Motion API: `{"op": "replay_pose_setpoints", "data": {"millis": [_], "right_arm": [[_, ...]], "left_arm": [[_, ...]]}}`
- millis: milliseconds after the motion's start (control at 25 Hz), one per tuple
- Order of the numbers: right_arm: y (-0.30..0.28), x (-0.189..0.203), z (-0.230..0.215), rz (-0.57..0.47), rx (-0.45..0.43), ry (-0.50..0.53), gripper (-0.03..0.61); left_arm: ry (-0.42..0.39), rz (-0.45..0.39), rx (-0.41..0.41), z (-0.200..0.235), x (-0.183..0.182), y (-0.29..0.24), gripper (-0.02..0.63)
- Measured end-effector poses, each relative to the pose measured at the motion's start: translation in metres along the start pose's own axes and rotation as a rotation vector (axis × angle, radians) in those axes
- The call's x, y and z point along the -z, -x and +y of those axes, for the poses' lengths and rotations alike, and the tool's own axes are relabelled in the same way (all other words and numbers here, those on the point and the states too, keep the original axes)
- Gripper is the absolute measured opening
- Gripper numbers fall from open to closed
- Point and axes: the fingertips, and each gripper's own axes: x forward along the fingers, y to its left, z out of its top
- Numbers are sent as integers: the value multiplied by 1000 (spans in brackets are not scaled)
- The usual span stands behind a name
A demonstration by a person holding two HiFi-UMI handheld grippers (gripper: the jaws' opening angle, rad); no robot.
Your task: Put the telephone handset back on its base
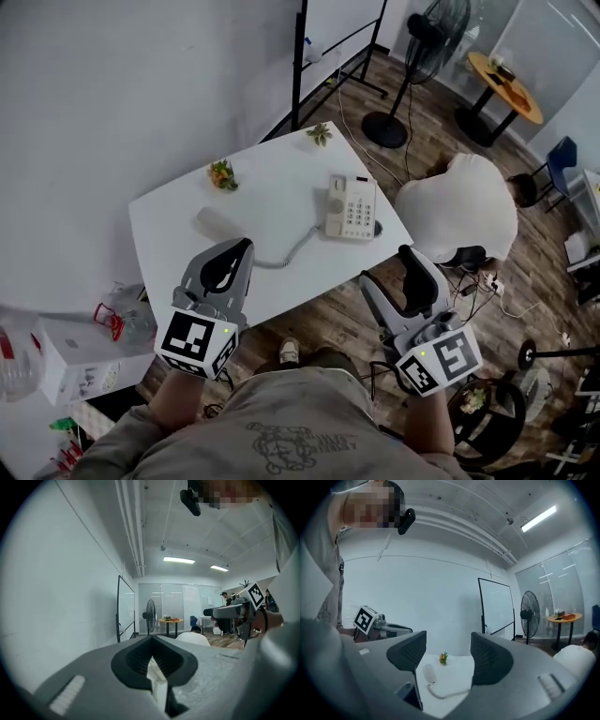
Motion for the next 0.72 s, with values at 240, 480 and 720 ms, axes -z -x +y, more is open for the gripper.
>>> {"op": "replay_pose_setpoints", "data": {"millis": [240,480,720], "right_arm": [[-18,1,-13,14,-20,4,318],[-45,-6,-39,12,-82,5,318],[-79,-11,-78,29,-179,20,316]], "left_arm": [[-6,-2,-38,16,-1,-12,0],[2,0,-117,32,-11,-31,0],[7,18,-223,41,-8,-63,0]]}}
